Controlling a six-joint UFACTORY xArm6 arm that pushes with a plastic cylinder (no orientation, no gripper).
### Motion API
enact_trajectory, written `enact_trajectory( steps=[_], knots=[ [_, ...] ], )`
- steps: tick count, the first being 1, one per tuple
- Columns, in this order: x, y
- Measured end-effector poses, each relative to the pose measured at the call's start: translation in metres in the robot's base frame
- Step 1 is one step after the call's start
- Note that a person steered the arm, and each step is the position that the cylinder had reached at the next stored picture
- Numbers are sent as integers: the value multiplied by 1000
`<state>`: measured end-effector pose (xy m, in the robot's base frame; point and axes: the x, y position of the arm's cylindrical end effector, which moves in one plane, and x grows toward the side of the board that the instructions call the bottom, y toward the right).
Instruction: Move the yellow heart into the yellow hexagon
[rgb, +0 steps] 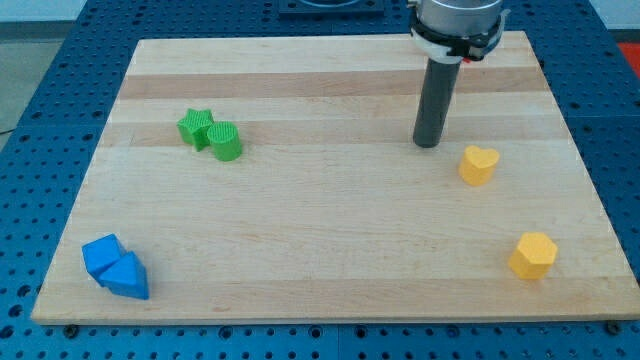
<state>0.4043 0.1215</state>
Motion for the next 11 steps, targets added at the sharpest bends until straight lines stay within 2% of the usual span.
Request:
enact_trajectory(
  steps=[2, 3, 4, 5, 7, 9, 11],
  knots=[
    [94, 22],
    [75, 19],
    [19, 8],
    [5, 28],
    [67, 74],
    [53, 76],
    [122, 93]
  ],
)
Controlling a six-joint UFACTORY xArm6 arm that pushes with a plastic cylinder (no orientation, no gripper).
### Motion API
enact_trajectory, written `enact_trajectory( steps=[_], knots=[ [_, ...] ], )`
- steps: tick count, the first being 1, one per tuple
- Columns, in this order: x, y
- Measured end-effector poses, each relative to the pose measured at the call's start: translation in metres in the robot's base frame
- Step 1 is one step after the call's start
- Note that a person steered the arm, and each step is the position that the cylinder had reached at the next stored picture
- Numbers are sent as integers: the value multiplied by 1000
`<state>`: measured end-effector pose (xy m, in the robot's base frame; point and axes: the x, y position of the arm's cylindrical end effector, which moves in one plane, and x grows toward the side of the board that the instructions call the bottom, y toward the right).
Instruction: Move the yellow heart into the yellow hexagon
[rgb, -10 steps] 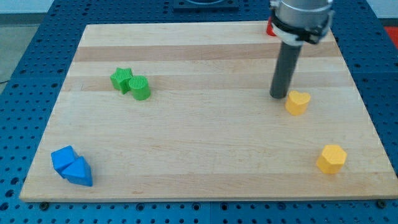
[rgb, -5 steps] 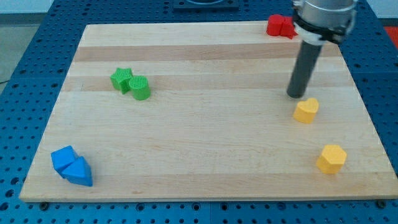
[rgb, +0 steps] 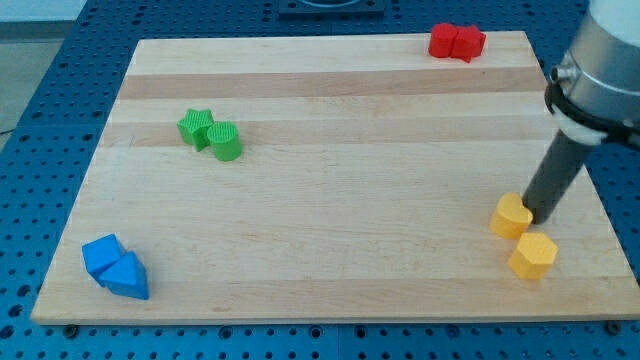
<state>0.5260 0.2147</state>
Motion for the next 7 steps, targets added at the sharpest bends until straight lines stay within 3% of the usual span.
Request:
enact_trajectory(
  steps=[1, 2, 3, 5, 6, 7],
  knots=[
    [-14, 0],
    [-55, -13],
    [-48, -54],
    [3, -51],
    [0, -51],
    [-33, -59]
  ],
)
